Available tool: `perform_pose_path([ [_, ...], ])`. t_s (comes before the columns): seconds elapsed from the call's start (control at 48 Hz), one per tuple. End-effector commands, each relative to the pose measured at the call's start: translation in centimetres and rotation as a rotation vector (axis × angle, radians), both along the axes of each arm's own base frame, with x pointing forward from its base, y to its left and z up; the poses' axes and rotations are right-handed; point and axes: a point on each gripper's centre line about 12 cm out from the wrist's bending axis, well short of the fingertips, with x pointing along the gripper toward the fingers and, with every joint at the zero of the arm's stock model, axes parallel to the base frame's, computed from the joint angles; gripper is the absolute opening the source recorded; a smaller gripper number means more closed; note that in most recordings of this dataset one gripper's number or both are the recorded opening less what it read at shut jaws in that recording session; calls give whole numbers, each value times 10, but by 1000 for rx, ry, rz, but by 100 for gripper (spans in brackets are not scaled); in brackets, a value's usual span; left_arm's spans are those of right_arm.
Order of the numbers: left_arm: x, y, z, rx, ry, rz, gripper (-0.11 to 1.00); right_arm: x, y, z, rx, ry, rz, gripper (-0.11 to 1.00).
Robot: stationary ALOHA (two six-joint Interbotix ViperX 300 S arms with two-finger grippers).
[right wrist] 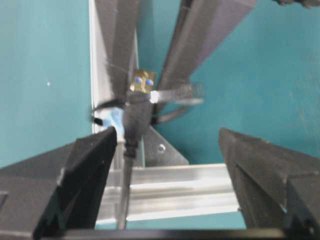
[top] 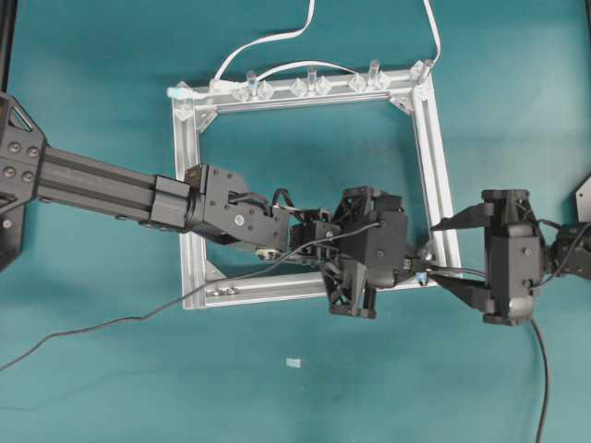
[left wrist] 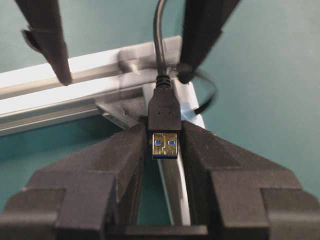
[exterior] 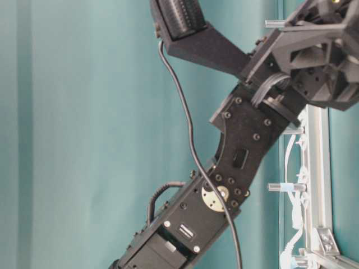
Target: Insert the wire through the string loop located on the right side.
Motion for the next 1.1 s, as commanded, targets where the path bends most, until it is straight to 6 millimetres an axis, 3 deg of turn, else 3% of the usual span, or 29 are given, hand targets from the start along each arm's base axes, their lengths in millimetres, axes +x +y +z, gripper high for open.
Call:
perform_pose_path([
  [0.0, 2, -2, 26, 3, -53, -8, 26, 2, 0, 3, 4, -13, -7, 91],
  [0.188, -7, -1, 29, 3, -31, -8, 26, 1, 0, 3, 7, -12, -6, 91],
  [0.792, -74, 2, 34, 9, 58, -16, 26, 3, 0, 4, 8, -16, -9, 90],
  [1.083, -127, -7, 40, 18, 217, -53, 26, 5, 1, 7, 9, -26, -12, 90],
])
